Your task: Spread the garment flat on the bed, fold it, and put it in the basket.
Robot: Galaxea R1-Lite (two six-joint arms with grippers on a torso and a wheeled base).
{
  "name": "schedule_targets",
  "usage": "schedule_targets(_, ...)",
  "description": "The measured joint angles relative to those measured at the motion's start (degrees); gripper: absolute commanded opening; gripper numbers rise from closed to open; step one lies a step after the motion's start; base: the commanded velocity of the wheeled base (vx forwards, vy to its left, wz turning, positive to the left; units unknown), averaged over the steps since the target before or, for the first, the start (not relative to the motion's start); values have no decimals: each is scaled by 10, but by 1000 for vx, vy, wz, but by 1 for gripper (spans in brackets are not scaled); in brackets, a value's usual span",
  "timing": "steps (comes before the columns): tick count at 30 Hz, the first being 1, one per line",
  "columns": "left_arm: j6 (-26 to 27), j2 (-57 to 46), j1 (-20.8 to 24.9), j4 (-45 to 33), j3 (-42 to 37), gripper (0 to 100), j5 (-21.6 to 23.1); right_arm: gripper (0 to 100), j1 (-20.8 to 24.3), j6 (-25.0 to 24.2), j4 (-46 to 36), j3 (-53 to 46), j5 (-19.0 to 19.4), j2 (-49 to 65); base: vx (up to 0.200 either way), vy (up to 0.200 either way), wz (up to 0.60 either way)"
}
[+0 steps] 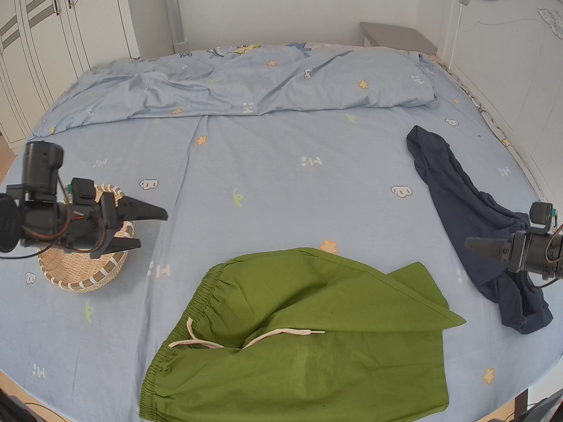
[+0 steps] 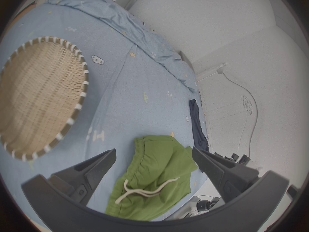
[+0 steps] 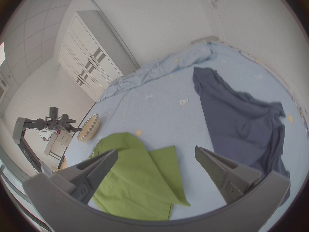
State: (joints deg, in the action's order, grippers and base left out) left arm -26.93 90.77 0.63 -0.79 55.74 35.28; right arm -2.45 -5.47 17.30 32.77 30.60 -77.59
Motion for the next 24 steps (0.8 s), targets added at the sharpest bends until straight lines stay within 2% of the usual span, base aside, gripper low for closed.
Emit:
schedule_targets(6,-1,129,26,-5,105,100,-2,100,8,0,4,40,-5,-25,0,0,0)
schedule_targets(10,0,195,48,-6,146,100,-3,100,12,1,5,42,-8,-39,0,0,0)
schedule_targets(17,1,267,89,-6,169,100,-5,100,25,1,6,38,-16,-49,0,0,0)
schedule_targets(24,2,298,109,-6,173,100,-8,100,34,1,6,34,-30,-53,0,0,0)
